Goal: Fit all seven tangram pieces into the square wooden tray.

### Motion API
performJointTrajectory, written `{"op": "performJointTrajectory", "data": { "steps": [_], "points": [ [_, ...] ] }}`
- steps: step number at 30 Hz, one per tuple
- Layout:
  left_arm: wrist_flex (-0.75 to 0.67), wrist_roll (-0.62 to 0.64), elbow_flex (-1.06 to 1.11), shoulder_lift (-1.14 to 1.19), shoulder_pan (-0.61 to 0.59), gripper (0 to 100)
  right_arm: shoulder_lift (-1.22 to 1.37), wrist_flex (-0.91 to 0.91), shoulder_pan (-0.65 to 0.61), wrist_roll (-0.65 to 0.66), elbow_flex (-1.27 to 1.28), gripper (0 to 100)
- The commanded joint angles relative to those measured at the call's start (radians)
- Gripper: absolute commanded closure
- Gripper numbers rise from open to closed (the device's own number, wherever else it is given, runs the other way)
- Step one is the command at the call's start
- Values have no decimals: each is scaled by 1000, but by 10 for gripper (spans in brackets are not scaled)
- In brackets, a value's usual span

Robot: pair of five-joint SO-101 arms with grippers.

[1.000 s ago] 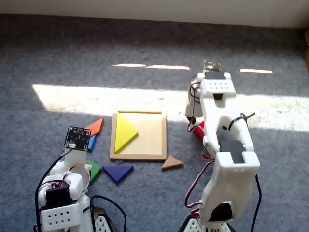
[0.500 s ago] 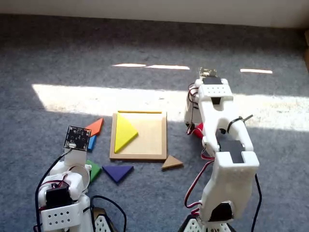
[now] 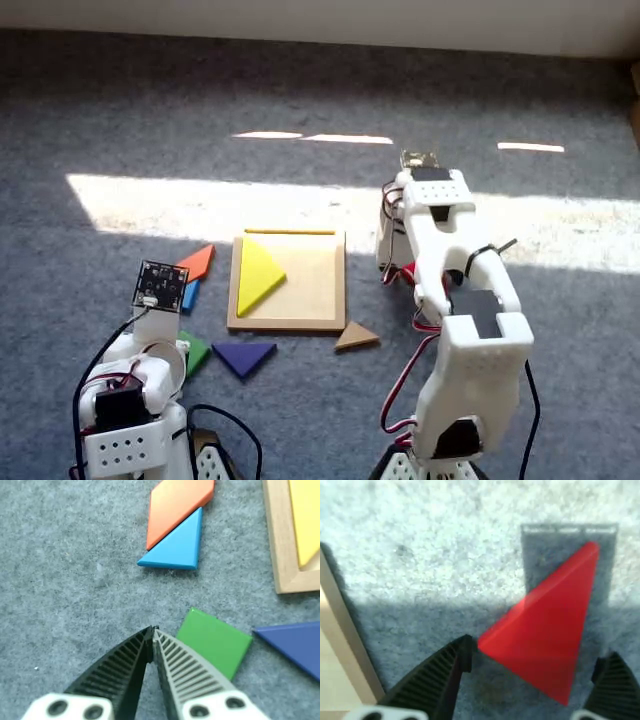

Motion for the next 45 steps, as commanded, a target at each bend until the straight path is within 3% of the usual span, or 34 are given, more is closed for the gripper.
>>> {"op": "performJointTrajectory", "data": {
  "steps": [1,26,35,45],
  "points": [
    [6,6,21,-22,-12,994,-18,-5,-4,37,1,640],
    [6,6,21,-22,-12,994,-19,-61,35,-35,-2,643],
    [6,6,21,-22,-12,994,-19,-67,36,-35,1,827],
    [6,6,21,-22,-12,994,-102,-24,33,80,-7,853]
  ]
}}
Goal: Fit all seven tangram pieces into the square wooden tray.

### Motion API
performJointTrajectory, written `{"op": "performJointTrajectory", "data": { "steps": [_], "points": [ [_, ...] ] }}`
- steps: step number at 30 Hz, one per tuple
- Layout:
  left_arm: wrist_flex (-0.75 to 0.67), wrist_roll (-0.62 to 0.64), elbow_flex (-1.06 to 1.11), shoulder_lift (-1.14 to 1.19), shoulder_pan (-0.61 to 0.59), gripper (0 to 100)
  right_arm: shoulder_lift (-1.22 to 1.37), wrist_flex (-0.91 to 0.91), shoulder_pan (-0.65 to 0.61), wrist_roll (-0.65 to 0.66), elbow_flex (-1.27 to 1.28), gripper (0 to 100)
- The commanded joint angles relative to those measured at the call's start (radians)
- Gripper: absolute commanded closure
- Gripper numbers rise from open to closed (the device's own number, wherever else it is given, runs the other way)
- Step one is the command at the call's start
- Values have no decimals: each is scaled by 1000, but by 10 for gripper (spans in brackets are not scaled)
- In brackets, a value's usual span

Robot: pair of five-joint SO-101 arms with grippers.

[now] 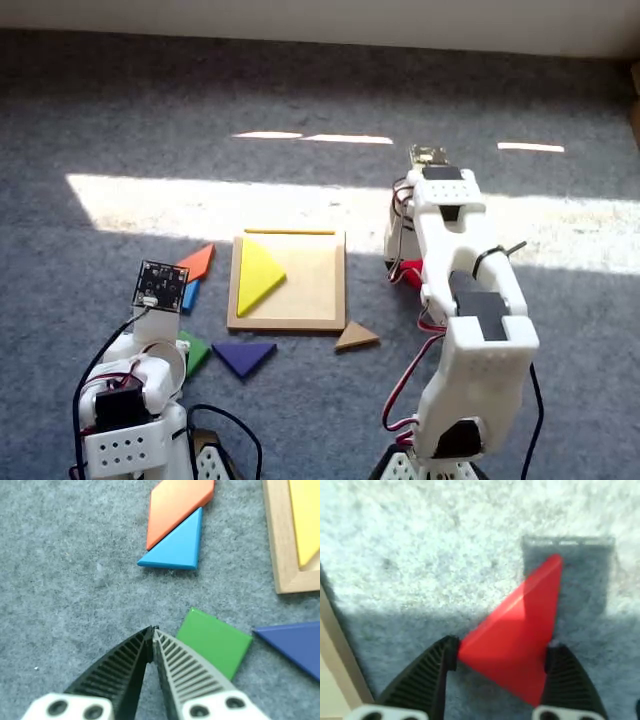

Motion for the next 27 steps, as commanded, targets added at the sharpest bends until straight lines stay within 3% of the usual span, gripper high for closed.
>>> {"op": "performJointTrajectory", "data": {
  "steps": [1,12,16,22,27],
  "points": [
    [6,6,21,-22,-12,994,-111,10,-10,57,-1,853],
    [6,6,21,-22,-12,994,-251,15,-133,210,30,853],
    [6,6,21,-22,-12,994,-248,1,-91,120,31,829],
    [6,6,21,-22,-12,994,-219,1,-33,-8,42,617],
    [6,6,21,-22,-12,994,-47,-1,-31,-8,36,611]
  ]
}}
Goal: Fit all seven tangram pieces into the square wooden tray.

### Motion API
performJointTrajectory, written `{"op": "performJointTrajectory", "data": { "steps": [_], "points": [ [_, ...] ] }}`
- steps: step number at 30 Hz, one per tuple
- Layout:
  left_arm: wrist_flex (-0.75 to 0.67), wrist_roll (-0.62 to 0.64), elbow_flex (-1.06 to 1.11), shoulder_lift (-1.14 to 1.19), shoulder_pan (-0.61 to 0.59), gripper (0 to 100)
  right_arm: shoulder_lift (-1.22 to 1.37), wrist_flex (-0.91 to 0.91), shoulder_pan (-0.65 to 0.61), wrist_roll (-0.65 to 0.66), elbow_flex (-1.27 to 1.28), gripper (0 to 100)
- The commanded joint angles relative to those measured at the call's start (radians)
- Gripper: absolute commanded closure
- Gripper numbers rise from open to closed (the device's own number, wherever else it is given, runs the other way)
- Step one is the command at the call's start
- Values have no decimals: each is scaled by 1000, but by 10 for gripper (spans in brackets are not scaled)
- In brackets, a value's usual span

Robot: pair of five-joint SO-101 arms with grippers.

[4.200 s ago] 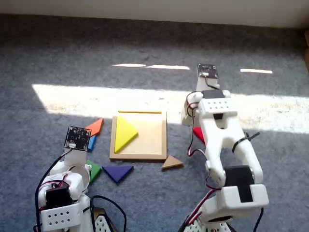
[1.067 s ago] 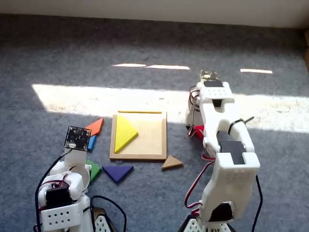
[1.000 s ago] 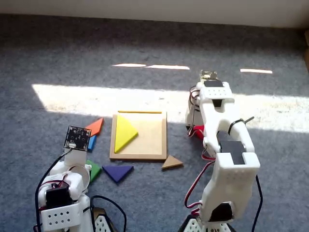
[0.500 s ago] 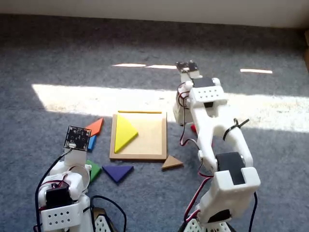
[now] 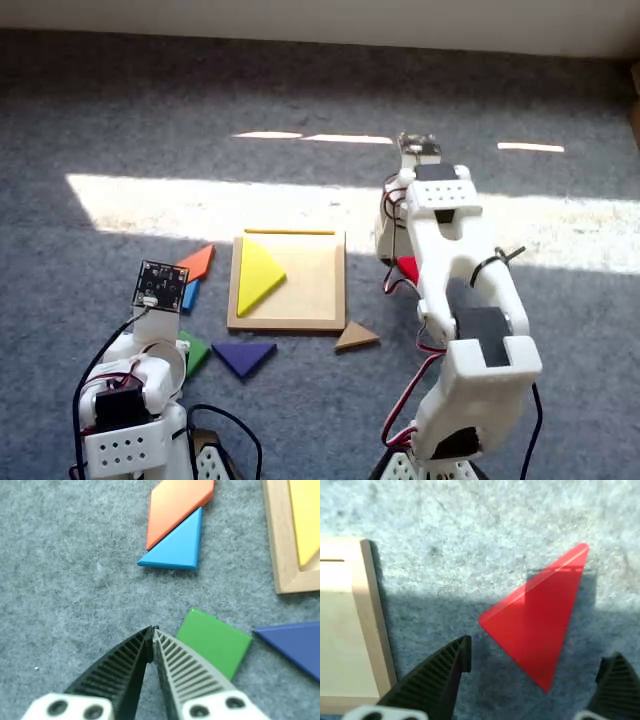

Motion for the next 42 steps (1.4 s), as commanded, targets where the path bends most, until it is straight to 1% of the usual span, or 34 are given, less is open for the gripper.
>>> {"op": "performJointTrajectory", "data": {
  "steps": [1,7,12,16,24,28,42],
  "points": [
    [6,6,21,-22,-12,994,82,-8,19,-8,-42,611],
    [6,6,21,-22,-12,994,156,2,16,-8,-140,611],
    [6,6,21,-22,-12,994,156,-4,15,-14,-147,612],
    [6,6,21,-22,-12,994,154,-8,18,-63,-148,612],
    [6,6,21,-22,-12,994,154,-10,19,-71,-199,612],
    [6,6,21,-22,-12,994,154,-10,19,-101,-216,612],
    [6,6,21,-22,-12,994,160,-8,25,-103,-208,613]
  ]
}}
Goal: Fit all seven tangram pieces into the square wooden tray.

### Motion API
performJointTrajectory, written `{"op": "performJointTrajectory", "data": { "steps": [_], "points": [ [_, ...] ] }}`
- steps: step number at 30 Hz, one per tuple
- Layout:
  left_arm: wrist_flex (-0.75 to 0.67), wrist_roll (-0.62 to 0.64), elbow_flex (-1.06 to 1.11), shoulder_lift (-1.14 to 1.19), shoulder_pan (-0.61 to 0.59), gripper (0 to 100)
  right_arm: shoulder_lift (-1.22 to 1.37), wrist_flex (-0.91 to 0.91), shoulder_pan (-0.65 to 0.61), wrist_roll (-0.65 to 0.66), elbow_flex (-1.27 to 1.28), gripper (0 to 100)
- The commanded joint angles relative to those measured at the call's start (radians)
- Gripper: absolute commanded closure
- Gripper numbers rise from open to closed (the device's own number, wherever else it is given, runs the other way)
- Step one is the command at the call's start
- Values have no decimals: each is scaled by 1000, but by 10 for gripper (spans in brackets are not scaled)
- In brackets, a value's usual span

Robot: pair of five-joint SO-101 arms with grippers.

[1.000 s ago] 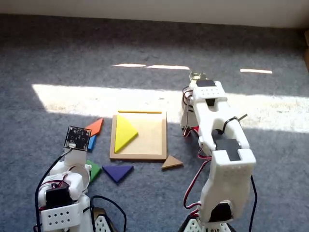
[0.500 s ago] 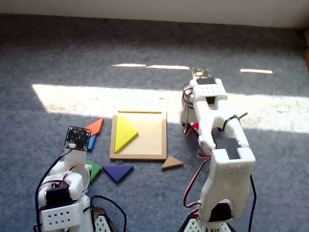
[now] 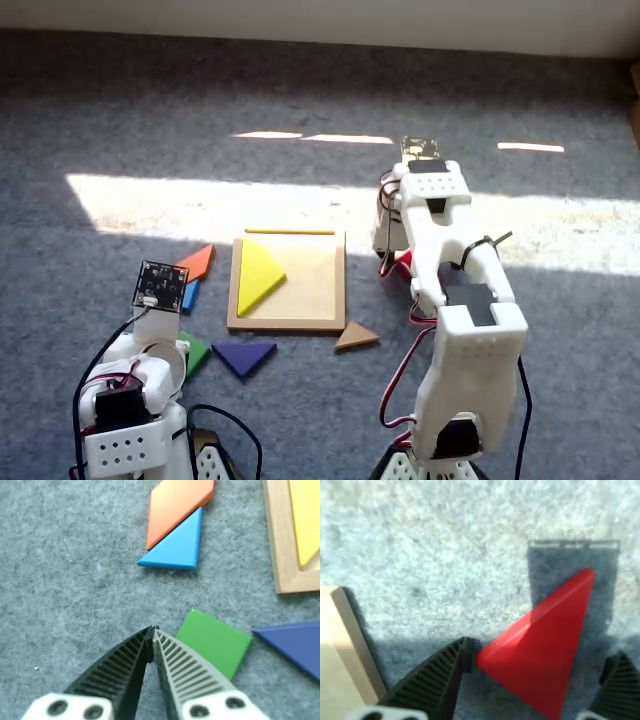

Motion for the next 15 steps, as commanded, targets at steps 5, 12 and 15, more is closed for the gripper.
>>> {"op": "performJointTrajectory", "data": {
  "steps": [5,12,15],
  "points": [
    [6,6,21,-22,-12,994,-21,-5,39,-12,-41,660],
    [6,6,21,-22,-12,994,-21,-5,50,-11,-38,734],
    [6,6,21,-22,-12,994,-24,-8,45,-5,-7,735]
  ]
}}
